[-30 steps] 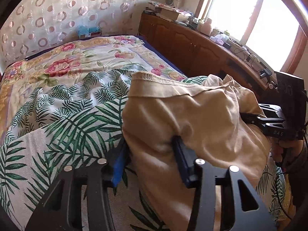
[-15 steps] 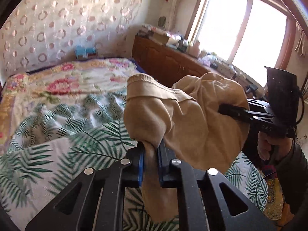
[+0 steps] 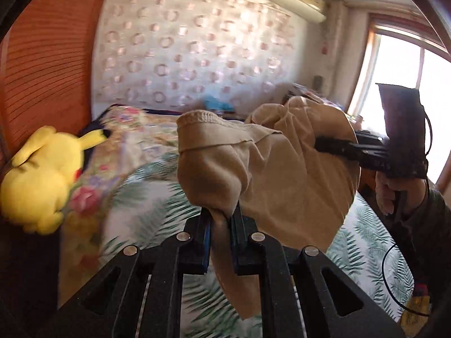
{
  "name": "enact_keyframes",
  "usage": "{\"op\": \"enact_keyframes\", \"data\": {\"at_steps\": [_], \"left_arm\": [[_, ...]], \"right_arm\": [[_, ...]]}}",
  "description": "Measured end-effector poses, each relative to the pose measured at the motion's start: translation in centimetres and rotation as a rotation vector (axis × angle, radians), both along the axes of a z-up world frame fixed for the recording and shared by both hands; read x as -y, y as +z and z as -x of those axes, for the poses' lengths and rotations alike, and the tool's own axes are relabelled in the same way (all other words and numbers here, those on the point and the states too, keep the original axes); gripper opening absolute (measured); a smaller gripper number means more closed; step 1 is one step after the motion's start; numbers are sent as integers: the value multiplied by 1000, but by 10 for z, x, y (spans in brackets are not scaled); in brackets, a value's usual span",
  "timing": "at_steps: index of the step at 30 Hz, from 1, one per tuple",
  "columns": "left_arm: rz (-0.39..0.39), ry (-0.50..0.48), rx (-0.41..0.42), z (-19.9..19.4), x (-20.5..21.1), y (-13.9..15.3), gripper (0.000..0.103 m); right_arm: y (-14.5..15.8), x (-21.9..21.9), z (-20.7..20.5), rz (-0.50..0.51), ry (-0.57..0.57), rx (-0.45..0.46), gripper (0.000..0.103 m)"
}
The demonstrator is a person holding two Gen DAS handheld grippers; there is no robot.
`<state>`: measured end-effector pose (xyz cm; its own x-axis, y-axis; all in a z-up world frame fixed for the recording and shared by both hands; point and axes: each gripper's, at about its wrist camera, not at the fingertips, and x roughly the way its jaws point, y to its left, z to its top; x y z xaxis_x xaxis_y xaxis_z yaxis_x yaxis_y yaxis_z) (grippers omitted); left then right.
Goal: Fold small clothes
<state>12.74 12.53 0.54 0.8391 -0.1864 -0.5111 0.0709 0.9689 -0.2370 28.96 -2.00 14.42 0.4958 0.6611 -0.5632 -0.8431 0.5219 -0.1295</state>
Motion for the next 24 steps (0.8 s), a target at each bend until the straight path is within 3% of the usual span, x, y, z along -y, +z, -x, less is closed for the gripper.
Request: {"op": "enact_keyframes", "data": {"at_steps": [4,6,9,12,16,19,22,24], "left_arm": [[21,126,-31,28,-41,-26,12],[-6,169,-87,28,-50,-44,12],[2,216,-139,28,-65,-65,12],[-1,242,-148,28,-69,-75,12],[-17,269,-164,28,-74,-79,12],[-12,269,-180,33,-75,-80,14],[-37,284,-178,37,-77,-81,21],[-41,281,-164,41,-77,-80,33]], "right_arm": [[-15,-89,-9,84,132,33,20],[-26,-135,-19,142,182,52,20],[-44,-190,-28,225,214,96,20],[-50,-230,-46,240,235,90,20],[-52,-254,-69,229,228,71,23],[-52,-245,-76,200,124,57,41],[-52,-238,-75,151,50,34,44],[-55,-235,-72,137,24,14,44]]}}
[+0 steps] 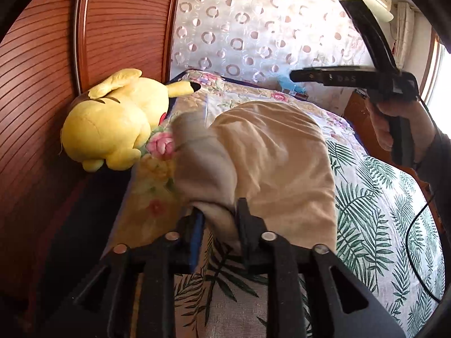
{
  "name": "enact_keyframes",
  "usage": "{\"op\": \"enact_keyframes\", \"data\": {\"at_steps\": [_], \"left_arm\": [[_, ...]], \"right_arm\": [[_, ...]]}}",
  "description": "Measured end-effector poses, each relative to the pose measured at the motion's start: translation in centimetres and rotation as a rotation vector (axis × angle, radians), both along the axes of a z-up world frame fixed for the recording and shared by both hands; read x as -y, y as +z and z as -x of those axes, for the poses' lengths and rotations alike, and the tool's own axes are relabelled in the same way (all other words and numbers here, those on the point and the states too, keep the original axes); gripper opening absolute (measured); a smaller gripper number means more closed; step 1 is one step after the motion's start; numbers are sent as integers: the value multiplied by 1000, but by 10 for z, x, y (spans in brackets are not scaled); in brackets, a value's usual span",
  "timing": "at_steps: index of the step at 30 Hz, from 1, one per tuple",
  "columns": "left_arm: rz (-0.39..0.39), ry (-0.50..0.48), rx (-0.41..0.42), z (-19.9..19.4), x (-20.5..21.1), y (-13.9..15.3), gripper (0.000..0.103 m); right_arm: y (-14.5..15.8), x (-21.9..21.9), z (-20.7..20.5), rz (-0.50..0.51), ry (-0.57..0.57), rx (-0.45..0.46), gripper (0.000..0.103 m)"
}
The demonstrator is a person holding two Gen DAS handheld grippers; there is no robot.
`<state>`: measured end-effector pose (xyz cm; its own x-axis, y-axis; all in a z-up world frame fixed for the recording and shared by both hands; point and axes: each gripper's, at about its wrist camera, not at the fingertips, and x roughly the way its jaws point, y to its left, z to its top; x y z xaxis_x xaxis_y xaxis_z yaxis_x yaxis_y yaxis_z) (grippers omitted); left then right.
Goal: Fold small clothes
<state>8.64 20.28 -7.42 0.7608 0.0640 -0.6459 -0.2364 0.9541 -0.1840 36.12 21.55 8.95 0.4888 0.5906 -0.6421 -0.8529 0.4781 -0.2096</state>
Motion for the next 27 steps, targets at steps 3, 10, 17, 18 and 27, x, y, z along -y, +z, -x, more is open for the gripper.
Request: {"op": "enact_keyframes", "data": {"at_steps": [3,10,17,18,27], "left_arm": [[-4,-6,21,5,1,7,45],[-51,-22,101,23,16,33,85],[-125,-75,131,26,58,59,85],[-135,-80,138,26,64,62,85],[-144,-185,205,32,128,90,85]], "right_arm": [[-1,18,11,-29,-32,-21,44],[8,96,57,-140,-131,-62,44],[9,160,121,-205,-209,-55,44],[10,169,131,-216,-218,-53,44],[23,246,220,-308,-328,-4,73]]}}
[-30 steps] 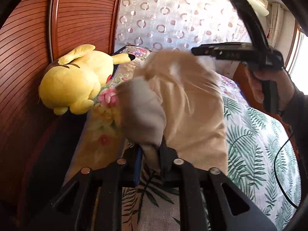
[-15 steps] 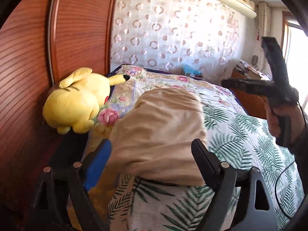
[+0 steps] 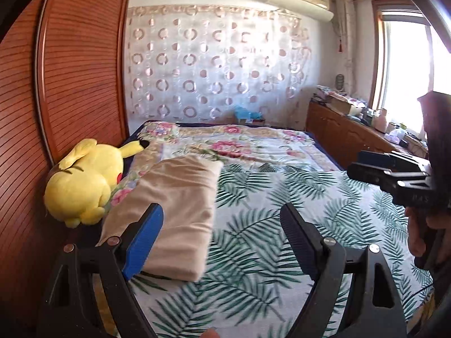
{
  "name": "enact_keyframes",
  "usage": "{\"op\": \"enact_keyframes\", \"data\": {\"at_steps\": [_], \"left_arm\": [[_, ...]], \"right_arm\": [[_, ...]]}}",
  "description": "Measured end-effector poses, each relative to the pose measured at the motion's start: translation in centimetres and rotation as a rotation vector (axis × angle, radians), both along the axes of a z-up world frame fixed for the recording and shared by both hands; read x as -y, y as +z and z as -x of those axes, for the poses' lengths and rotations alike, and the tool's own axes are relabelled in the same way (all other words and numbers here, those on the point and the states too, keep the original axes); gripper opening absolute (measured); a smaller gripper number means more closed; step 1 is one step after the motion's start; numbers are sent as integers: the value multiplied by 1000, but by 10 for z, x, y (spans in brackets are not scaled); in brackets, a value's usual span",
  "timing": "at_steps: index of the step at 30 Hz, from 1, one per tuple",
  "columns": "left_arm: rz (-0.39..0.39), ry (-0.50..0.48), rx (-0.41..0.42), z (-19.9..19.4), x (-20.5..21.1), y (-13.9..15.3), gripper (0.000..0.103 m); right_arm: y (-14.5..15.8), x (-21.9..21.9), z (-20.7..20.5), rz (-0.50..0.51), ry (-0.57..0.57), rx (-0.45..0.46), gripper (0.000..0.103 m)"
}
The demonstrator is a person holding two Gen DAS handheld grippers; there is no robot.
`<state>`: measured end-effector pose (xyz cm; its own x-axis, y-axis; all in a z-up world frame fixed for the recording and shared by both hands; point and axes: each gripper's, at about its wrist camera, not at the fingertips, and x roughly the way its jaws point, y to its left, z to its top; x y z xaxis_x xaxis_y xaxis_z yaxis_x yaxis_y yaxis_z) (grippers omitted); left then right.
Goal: Fold small clothes
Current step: 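Open the left tool and withdraw both tools from the shirt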
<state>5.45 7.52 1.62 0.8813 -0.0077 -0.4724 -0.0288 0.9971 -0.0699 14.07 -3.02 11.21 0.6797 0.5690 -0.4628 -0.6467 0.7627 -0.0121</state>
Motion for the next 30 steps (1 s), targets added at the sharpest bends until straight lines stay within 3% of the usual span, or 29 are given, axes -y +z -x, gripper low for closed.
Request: {"op": "enact_keyframes", "data": {"at_steps": [3,19,30], "left_arm": [[-1,-27,19,4,18,8,85],[-46,-77,98,22,82,56,85],[-72,-100,144,33,104,76,85]], "right_arm": [[4,20,25,-26,-50,19,81],[46,86,141,-146,-300,145,81],[45,82,159,-172,-357,174,81]]}}
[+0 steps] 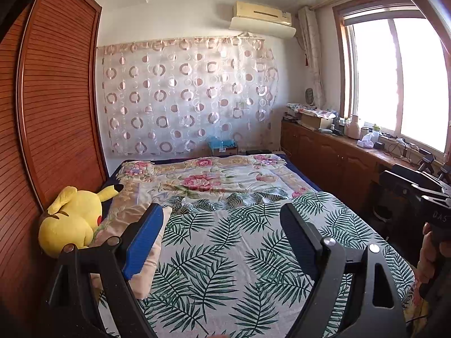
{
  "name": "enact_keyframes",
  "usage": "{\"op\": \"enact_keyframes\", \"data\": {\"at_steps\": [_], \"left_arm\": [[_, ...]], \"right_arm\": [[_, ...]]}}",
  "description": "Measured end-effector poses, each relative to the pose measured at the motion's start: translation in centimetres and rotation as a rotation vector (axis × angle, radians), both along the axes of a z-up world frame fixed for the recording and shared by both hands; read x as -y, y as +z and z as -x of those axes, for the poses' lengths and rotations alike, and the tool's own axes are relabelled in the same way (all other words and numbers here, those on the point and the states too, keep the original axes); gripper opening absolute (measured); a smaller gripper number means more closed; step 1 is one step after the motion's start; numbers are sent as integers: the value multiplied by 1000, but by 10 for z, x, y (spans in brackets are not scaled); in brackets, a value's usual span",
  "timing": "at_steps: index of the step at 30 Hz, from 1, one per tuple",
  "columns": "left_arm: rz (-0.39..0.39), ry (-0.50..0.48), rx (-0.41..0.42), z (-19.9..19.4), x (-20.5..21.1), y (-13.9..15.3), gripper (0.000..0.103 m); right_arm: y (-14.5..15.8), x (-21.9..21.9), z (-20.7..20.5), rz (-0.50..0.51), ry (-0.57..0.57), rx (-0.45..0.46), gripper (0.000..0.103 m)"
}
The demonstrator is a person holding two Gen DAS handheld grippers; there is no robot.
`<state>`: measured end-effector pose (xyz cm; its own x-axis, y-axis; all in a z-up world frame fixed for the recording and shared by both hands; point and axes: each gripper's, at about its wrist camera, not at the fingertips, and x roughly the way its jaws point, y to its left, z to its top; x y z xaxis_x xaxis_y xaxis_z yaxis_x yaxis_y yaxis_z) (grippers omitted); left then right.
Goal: Fold small clothes
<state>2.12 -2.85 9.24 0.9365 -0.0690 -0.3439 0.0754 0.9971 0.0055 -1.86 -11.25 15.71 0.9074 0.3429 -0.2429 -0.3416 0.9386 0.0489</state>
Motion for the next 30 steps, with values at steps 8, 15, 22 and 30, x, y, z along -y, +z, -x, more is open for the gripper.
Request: {"op": "enact_keyframes", "data": {"at_steps": [8,15,22,30], "left_arm": [[5,2,6,2,0,1,85],[8,7,5,3,-2,0,85],[8,6,5,3,-3,1,85],[8,6,5,3,-3,1,85]], "right_arm": [[-6,-2,-10,0,2,-5,81],[-6,2,-14,1,4,-7,81],[-6,6,-16,3,4,-9,81],[-6,8,-16,4,7,-9,81]]}}
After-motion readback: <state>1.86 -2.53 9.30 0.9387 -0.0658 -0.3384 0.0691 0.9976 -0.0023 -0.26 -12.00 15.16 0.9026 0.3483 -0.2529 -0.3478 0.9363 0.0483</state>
